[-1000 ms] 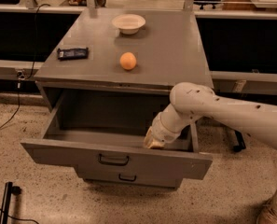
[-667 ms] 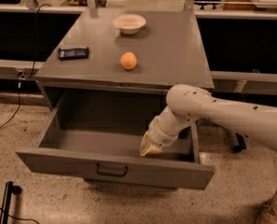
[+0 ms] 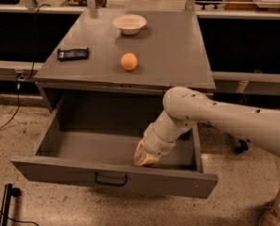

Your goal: Open top drawer

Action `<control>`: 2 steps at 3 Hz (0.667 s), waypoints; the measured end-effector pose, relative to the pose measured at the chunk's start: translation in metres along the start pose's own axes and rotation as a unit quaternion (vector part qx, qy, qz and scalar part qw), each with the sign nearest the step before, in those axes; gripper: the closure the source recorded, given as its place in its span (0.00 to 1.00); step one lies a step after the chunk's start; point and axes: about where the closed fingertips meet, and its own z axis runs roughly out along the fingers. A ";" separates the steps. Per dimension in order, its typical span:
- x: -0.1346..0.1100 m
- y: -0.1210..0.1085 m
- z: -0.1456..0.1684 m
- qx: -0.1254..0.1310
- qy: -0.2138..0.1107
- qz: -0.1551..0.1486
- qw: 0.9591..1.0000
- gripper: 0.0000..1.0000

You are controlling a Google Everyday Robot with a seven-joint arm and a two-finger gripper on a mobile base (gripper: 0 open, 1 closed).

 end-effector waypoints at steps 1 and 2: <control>-0.025 0.006 -0.021 0.010 -0.002 -0.039 0.999 1.00; -0.045 0.004 -0.043 0.030 -0.006 -0.072 0.997 1.00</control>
Offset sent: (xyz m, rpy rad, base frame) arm -0.0042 0.0230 0.1007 0.0852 -0.2087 0.1381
